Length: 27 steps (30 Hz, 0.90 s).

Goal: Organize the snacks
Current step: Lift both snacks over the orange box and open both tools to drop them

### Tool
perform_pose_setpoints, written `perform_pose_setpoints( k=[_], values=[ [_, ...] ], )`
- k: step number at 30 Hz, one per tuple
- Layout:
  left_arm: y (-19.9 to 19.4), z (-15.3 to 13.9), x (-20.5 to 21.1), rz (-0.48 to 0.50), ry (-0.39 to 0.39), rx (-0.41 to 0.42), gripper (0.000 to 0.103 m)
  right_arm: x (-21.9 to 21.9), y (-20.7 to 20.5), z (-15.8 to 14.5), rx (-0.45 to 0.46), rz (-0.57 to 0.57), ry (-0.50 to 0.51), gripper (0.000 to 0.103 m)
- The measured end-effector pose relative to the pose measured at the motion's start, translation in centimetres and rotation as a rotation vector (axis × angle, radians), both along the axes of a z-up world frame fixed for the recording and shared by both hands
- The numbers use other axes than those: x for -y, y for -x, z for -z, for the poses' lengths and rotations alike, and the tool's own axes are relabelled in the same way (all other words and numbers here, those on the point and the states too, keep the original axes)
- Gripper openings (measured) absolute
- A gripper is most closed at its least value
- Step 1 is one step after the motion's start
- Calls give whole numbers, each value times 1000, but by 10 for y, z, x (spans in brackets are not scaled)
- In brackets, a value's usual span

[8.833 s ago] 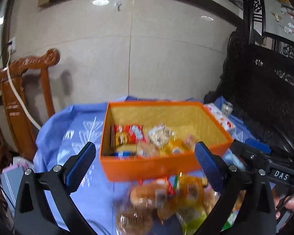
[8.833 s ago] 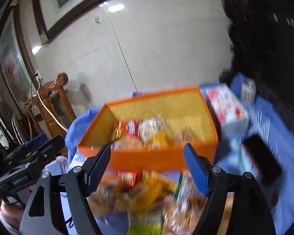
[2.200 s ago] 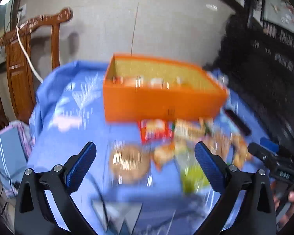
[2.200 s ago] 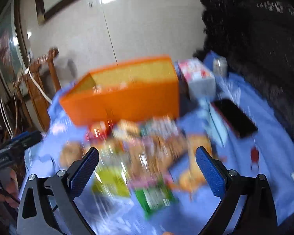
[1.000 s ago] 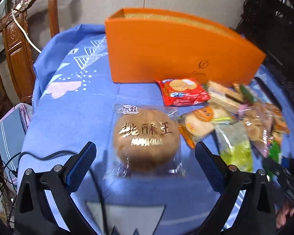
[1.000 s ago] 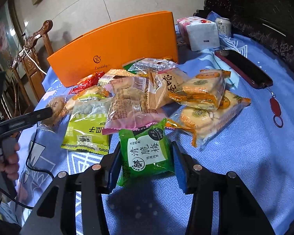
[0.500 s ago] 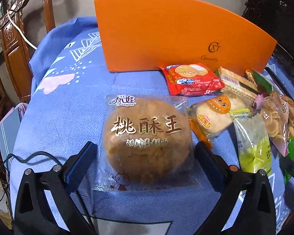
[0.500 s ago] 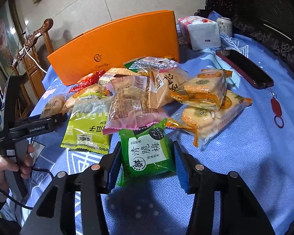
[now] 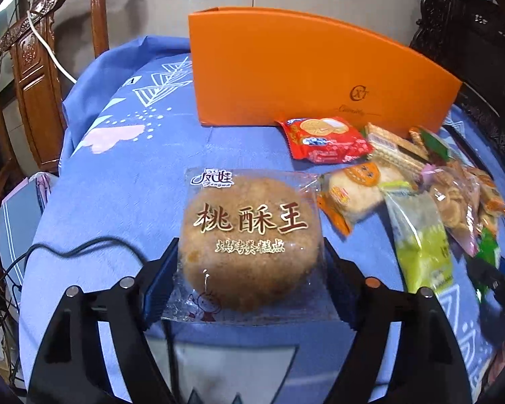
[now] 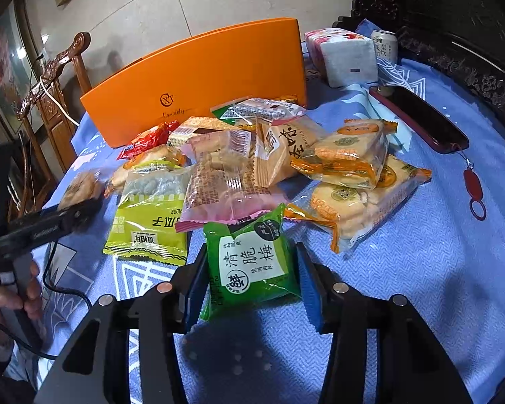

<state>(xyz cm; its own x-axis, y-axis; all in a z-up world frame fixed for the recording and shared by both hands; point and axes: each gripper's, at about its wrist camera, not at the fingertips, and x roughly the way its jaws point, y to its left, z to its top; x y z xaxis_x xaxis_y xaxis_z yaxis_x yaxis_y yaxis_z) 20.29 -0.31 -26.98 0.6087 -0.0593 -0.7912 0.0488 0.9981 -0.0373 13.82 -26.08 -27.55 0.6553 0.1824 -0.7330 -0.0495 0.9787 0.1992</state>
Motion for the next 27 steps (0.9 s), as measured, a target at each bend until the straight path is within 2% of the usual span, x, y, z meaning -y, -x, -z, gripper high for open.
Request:
perform_pose_setpoints(
  k=[4, 9, 14, 20, 23, 27],
  values=[
    [19, -15, -10, 10, 19, 27, 76, -2, 6, -5, 38, 8, 17, 46],
    [36, -45, -22, 23, 39, 87, 76, -4, 27, -21, 97, -2, -25, 46],
    [34, -71, -26, 37, 64, 127, 76, -9, 33, -48, 156, -19, -33, 46],
    [4, -109, -19, 54, 92, 194, 76, -11, -1, -99, 263, -36, -69, 46],
    [-20, -127, -16, 64, 110, 226, 76, -8, -35, -128, 309, -42, -107, 47],
    [-69, -152, -5, 85, 93, 266, 76, -10, -85, -154, 348, -45, -83, 47]
  ],
)
